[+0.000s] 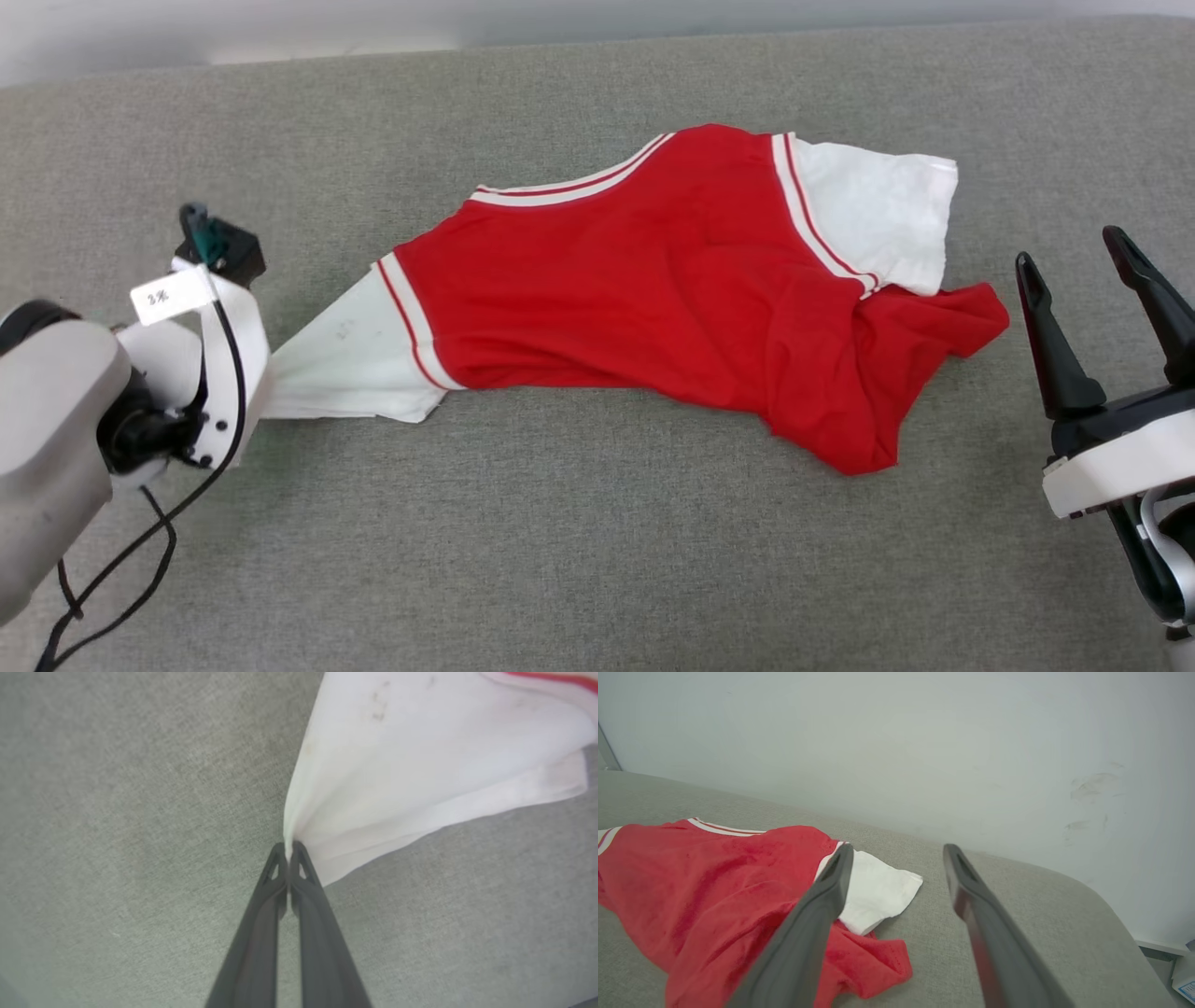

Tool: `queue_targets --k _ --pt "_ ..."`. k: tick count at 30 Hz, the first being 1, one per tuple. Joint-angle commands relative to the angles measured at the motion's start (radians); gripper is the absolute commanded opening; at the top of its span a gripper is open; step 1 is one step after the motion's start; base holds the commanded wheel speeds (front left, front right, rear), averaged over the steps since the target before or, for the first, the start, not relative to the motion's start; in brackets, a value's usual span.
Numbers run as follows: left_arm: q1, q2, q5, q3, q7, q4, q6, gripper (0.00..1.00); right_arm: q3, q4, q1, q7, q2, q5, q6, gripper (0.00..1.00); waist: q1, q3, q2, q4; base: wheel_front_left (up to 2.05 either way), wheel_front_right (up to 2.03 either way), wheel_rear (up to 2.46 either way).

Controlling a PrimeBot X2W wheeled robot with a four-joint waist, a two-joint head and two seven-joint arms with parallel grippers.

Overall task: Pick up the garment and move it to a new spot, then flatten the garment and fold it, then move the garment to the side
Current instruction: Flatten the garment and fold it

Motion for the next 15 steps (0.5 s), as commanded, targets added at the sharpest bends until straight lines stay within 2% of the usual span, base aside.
queue_targets --k 1,5,6,7,11,15 --pt "0.022 0.002 -0.006 0.006 -0.014 0.01 0.012 0.0 0.002 -0.003 0.011 0.006 -0.003 0.009 -0.001 1.0 0.0 0.001 -0.0001 -0.003 0.0 0.0 0.0" --pt "0.052 -0.015 -0.008 0.013 -0.063 0.031 0.03 0.0 0.003 -0.004 0.015 0.012 -0.007 0.012 -0.001 1.0 0.0 -0.003 -0.0001 -0.005 0.0 0.0 0.0" --pt "0.052 -0.02 -0.002 0.015 -0.079 0.033 0.033 0.4 0.002 -0.005 0.016 0.014 -0.009 0.012 -0.001 1.0 0.0 -0.006 -0.0001 -0.003 0.0 0.0 0.0" --pt "0.049 -0.023 -0.001 0.017 -0.092 0.034 0.032 1.0 0.0 -0.005 0.017 0.017 -0.01 0.013 -0.001 1.0 0.0 -0.009 -0.0001 -0.001 0.0 0.0 0.0" --pt "0.008 -0.024 0.007 0.044 -0.142 0.021 0.029 1.0 -0.007 -0.007 0.024 0.02 -0.006 0.01 -0.001 1.0 0.0 -0.026 -0.0001 0.007 0.0 0.0 0.0" --pt "-0.032 0.0 -0.014 0.079 -0.151 -0.012 0.025 1.0 -0.013 -0.012 0.036 0.018 0.002 0.011 -0.001 1.0 0.0 -0.039 -0.0001 0.011 0.0 0.0 0.0"
